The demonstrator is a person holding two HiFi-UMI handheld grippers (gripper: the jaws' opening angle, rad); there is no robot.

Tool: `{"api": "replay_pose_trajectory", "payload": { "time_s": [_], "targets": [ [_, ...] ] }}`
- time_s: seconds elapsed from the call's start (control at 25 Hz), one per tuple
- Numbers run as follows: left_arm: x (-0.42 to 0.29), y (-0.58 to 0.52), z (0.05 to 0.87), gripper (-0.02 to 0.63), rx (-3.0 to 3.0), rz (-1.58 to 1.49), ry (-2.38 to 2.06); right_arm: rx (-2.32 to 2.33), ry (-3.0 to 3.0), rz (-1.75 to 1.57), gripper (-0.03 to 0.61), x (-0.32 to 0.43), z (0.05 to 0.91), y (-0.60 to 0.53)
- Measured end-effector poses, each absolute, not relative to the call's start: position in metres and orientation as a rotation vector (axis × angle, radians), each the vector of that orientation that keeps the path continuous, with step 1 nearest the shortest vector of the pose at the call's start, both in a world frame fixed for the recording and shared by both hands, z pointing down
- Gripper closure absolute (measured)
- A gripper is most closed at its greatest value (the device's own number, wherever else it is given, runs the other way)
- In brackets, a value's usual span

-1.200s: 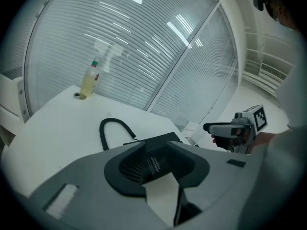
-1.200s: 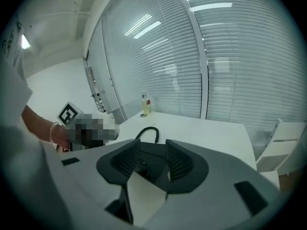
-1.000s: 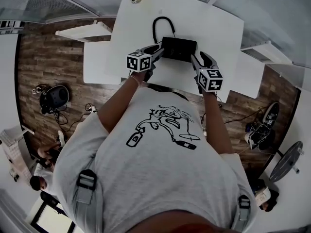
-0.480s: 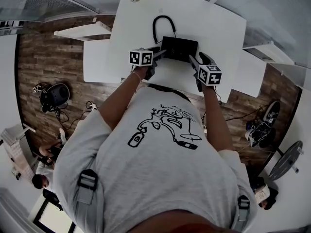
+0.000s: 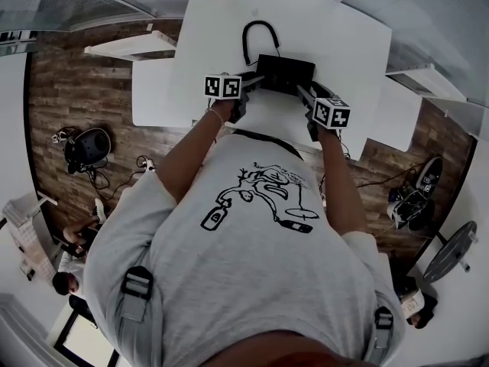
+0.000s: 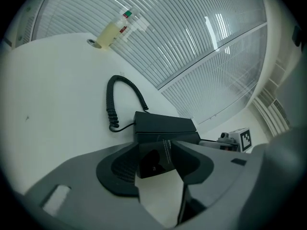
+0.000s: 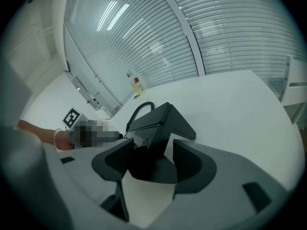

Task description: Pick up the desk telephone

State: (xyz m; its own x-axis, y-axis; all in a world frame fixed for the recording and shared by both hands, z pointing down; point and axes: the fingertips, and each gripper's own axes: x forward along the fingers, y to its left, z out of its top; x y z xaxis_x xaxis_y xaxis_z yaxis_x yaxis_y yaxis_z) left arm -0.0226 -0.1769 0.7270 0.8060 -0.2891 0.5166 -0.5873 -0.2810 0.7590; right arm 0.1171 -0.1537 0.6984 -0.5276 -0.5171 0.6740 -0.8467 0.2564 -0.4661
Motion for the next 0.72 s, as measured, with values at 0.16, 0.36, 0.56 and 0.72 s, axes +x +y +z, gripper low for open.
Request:
{"api": "replay_pose_trajectory", "payload": {
  "time_s": [0.16,0.36,0.56,0.72],
  "targets": [
    [-0.023,-0.177,0.728,0.420,1.874,0.351,-0.668,1.223,-2.159,1.192,0.359,0.113,0.700,-0.153],
    [-0.024,-0.178,0.729,0.397,1.868,0.371,-0.695,1.224,-2.154,1.176,0.359,0.111,0.700,-0.152],
    [-0.023,-0.173,0.739,0.397,1.849,0.390,-0.653,1.213,-2.150,1.174,0.359,0.110,0.700,-0.153],
    [-0.017,-0.171,0.742,0.397,1.850,0.384,-0.637,1.198,-2.150,1.165,0.359,0.109,0.700,-0.154]
  ]
}}
